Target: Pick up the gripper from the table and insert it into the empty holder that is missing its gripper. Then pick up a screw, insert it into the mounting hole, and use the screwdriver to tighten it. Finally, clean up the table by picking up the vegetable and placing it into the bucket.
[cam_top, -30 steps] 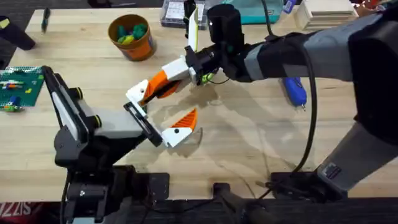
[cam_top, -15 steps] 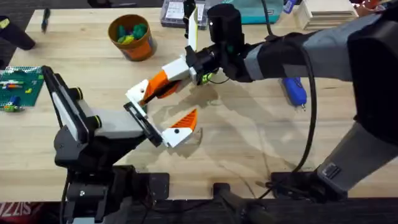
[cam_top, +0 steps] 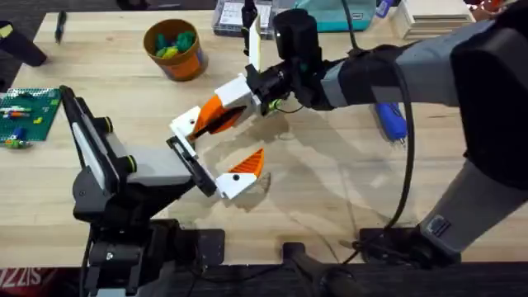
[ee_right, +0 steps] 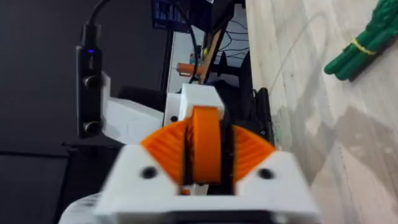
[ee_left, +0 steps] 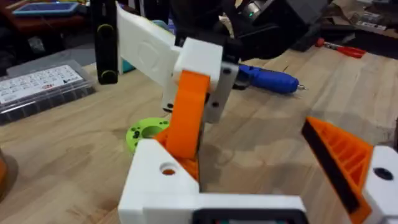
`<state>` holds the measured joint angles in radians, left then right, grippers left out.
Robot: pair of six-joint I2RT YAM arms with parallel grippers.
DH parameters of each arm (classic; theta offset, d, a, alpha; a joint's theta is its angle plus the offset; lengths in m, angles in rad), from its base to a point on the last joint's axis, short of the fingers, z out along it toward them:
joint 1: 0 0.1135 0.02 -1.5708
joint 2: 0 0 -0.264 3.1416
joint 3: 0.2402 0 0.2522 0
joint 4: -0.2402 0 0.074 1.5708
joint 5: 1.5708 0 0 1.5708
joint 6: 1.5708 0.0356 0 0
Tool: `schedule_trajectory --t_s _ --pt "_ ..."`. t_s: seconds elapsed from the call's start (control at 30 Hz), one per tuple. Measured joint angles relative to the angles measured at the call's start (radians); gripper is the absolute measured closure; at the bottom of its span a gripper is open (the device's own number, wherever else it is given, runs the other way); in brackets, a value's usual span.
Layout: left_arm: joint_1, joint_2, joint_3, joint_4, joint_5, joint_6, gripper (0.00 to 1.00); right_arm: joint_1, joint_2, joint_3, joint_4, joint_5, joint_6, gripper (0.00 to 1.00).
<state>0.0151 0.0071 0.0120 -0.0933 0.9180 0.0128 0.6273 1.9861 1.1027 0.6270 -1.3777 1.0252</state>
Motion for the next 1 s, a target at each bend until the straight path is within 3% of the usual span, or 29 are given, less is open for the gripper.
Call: schedule_trajectory --t_s 0.03,0.17,0.2,0.47,0.6,0.8,1.0 --pt "0.0 0.0 0.0 0.0 0.003 0.004 0.015 0.0 0.003 0.0 -0.001 -0.001 -0.001 0.65" --pt "-0.017 0.0 0.0 -0.004 0.048 0.01 0.015 0.0 0.016 0.0 -0.004 -0.001 -0.001 0.103" --pt "-0.02 0.0 0.0 -0.005 0.058 0.011 0.017 -0.001 0.016 0.0 -0.003 -0.002 -0.002 0.026" --pt "-0.02 0.0 0.0 -0.008 0.084 0.011 0.015 -0.061 0.016 0.0 -0.007 -0.043 0.004 0.008" --pt "-0.02 0.0 0.0 -0.008 0.085 0.011 0.015 -0.106 0.011 0.0 -0.089 -0.052 -0.019 0.007" --pt "-0.02 0.0 0.0 -0.008 0.084 0.014 0.015 -0.171 -0.003 0.002 -0.514 -0.005 -0.202 0.007" --pt "-0.02 0.0 0.0 -0.008 0.084 0.014 0.015 -0.235 -0.069 0.001 -1.05 0.166 -0.491 0.007"
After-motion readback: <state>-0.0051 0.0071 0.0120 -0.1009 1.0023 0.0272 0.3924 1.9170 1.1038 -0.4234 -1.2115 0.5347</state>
